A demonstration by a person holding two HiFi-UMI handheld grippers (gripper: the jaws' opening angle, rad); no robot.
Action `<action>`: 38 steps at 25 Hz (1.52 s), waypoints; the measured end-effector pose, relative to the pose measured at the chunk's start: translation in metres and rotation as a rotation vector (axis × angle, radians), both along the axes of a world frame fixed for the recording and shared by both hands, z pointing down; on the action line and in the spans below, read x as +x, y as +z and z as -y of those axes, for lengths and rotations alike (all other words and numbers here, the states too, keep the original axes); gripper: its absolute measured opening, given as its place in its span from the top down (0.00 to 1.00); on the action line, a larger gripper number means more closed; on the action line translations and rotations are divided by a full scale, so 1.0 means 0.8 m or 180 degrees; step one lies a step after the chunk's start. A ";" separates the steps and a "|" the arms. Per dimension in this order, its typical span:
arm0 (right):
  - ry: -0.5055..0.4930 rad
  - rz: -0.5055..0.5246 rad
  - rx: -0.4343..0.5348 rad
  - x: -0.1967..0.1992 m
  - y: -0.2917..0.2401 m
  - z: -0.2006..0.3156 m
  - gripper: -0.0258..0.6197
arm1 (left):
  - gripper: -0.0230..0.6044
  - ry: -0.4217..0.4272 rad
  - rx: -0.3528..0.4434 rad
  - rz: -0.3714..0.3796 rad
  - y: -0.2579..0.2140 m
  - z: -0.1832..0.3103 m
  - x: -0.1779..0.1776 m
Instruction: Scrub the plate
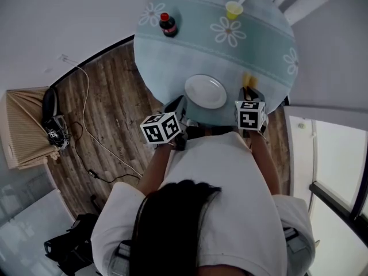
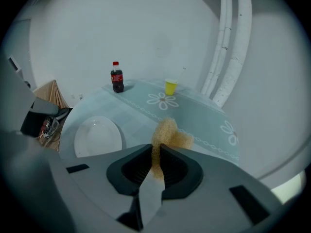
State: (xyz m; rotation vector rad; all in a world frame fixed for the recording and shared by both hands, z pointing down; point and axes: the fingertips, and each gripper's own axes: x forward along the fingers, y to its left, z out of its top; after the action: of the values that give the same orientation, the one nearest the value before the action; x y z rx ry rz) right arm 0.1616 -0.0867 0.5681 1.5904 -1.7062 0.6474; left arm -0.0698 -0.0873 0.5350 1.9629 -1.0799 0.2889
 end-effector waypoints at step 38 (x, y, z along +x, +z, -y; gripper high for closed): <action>-0.0389 -0.0078 0.0220 -0.026 -0.028 -0.013 0.87 | 0.70 -0.0084 -0.1096 0.0008 0.100 0.023 0.010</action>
State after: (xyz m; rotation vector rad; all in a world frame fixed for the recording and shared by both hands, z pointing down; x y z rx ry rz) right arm 0.1410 -0.0766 0.5457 1.5206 -1.8091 0.5114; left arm -0.0615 -0.1060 0.6150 1.6406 -0.9841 0.4328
